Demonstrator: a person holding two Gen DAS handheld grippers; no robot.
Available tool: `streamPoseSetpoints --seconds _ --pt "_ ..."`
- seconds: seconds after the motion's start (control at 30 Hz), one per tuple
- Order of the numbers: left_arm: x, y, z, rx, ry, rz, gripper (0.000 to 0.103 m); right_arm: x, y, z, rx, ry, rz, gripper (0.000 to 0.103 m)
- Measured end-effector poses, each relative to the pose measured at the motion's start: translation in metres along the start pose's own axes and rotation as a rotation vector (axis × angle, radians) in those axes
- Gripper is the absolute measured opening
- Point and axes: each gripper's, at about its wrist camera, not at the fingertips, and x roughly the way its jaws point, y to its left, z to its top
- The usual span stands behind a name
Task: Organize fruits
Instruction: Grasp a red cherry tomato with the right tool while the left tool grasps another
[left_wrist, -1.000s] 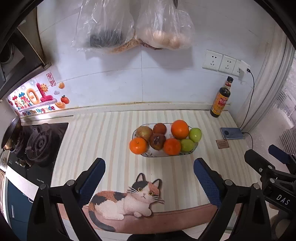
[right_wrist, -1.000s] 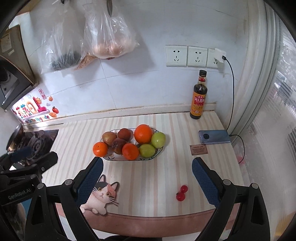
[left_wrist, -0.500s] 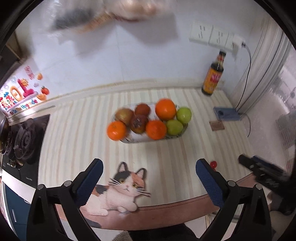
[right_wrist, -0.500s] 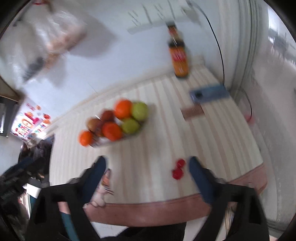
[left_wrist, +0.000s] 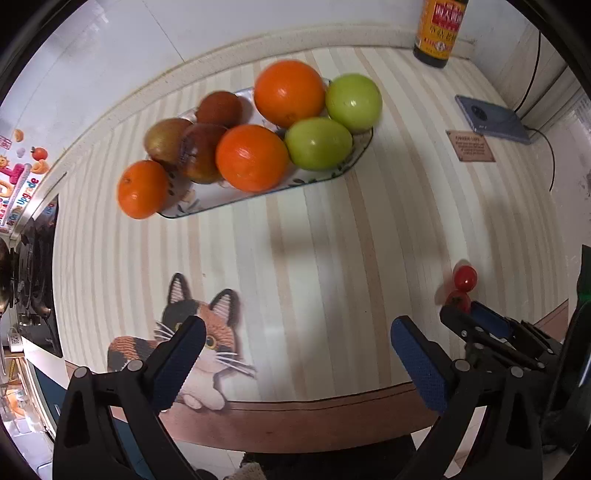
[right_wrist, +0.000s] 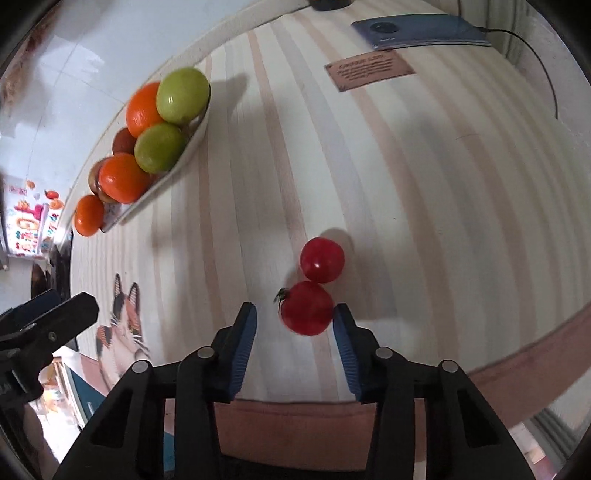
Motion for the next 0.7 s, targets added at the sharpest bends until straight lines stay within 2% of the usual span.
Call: streamPoseSetpoints --seconds 0.07,0.23,0.47,0.53,0.6,0.63,0.7 --pt "0.004 -0.003 0.003 -0.005 0.014 -0.003 0.103 0.007 0.005 0.001 -0.048 0.001 -0.04 0.033" --pt "0.011 -0.017 0.017 0.001 0.035 -0.05 0.103 0.002 0.002 0.002 -0.067 -0.018 -0.014 0.033" --pt "0.033 -0.077 0.033 0.126 0.088 -0.148 0.102 -0.042 -0.052 -0.003 0.022 -0.069 -0.013 0.033" --pt "0.044 -0.098 0.034 0.169 0.114 -0.179 0.097 -0.048 -0.068 -0.003 0.042 -0.075 -0.027 0.033" --pt "0.053 -0.117 0.033 0.206 0.133 -0.194 0.08 -0.05 -0.08 -0.002 0.059 -0.076 -0.042 0.033" --pt "0.056 -0.123 0.032 0.217 0.142 -0.196 0.076 -0.051 -0.089 -0.001 0.075 -0.079 -0.049 0.033" --pt "0.061 -0.134 0.031 0.238 0.155 -0.202 0.063 -0.054 -0.1 -0.001 0.093 -0.081 -0.054 0.033"
